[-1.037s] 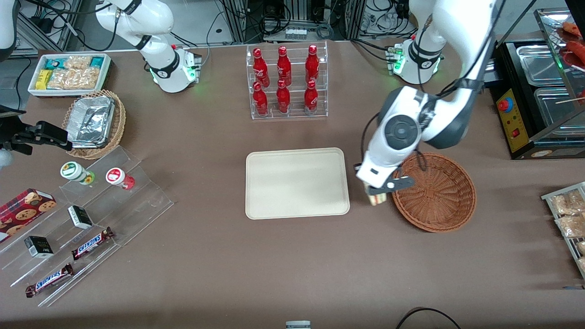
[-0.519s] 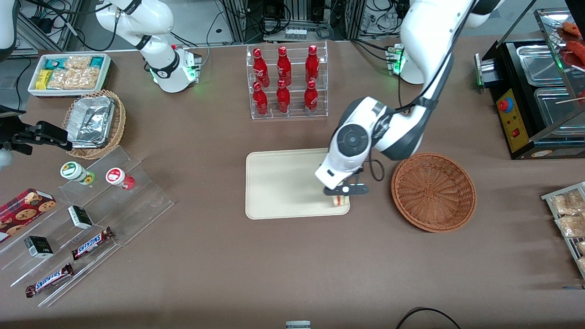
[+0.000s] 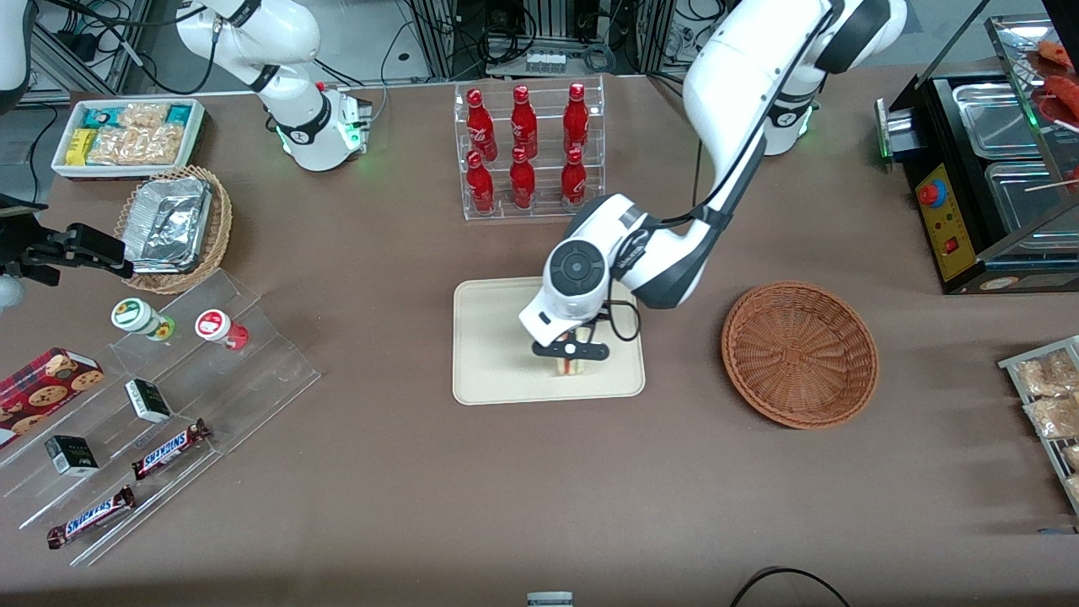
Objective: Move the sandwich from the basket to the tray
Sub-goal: 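Lift the sandwich and carry it with the left gripper over the tray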
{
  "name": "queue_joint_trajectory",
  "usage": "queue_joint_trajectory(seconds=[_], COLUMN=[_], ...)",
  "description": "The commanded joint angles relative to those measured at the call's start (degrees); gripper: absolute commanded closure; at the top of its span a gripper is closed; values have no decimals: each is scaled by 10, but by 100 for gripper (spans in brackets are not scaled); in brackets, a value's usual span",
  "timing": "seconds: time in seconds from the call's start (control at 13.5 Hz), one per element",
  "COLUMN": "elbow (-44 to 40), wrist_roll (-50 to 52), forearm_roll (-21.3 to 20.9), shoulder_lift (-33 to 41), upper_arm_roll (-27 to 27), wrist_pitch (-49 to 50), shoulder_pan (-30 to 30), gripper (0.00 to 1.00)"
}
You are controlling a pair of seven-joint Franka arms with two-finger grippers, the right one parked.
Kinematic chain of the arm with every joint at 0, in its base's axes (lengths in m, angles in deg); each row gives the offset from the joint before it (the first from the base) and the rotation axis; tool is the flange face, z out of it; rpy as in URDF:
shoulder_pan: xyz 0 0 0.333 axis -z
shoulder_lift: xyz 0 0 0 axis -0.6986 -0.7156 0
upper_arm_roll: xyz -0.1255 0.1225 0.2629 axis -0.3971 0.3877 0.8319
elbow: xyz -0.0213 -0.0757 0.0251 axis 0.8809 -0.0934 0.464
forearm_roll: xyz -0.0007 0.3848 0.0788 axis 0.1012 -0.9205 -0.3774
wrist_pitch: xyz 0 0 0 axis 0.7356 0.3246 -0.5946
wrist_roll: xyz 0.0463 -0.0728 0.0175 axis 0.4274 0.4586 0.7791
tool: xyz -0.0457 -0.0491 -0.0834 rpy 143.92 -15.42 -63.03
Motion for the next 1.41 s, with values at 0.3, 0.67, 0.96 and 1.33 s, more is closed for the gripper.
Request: queue_joint_trajectory(seconds=[0.3,0.67,0.96,1.33], elbow=[-62,-62,-61,-59], wrist_roll=[54,71,69,56], forearm_roll=[11,6,4,2], shoulder_lift=[-40,-49,-53,-57], upper_arm_roll=[-8,-7,-7,-6], wrist_pitch=[12,3,-4,-4], shoulder_pan=[5,26,26,26], gripper=[100,100,100,42])
